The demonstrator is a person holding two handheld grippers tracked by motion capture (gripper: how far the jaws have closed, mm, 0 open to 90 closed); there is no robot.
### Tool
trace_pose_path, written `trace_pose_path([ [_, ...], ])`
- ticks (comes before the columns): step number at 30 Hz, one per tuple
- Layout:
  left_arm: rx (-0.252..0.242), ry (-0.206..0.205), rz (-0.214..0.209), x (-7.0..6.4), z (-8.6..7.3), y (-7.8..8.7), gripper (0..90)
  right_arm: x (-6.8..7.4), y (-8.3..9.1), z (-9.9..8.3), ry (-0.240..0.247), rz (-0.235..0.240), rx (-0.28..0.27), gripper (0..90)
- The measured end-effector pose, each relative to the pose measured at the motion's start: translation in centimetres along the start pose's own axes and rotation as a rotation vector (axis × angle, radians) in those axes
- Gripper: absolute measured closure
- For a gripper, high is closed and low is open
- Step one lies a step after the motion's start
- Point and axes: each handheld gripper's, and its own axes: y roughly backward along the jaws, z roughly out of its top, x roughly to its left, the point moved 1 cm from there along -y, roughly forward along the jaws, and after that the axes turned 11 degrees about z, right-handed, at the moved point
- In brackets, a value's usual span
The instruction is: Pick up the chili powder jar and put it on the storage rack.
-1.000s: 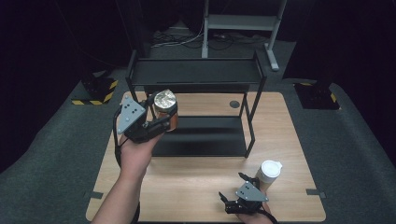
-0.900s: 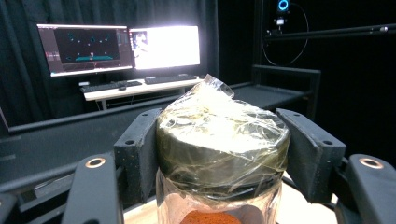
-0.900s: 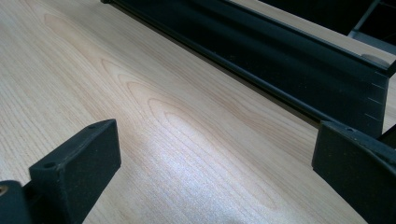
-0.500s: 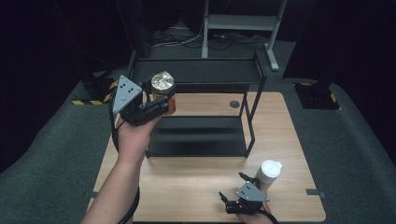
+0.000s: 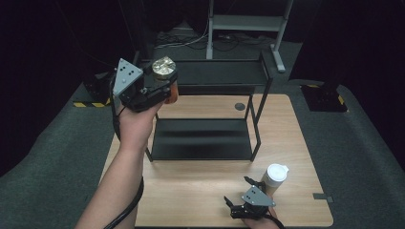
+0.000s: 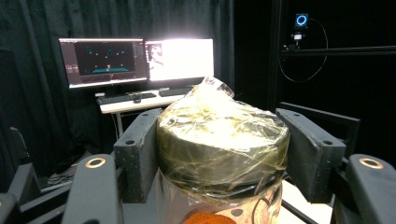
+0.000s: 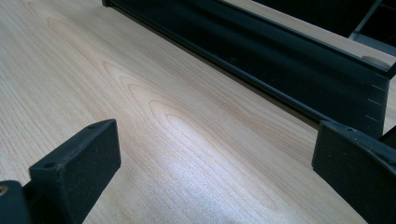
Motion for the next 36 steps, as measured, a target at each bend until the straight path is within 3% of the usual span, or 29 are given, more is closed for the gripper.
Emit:
trace_pose_path([
  [22,0.016,0.004,0.064,0.6,1.6,-3.2,34.5,-0.1,0.1,-0.2,-0.008,0.003,-0.012,0.2],
  [36,0.039,-0.001,0.093,0.1,2.0,-5.8,34.5,-0.3,0.2,-0.3,-0.015,0.009,-0.018,0.2],
])
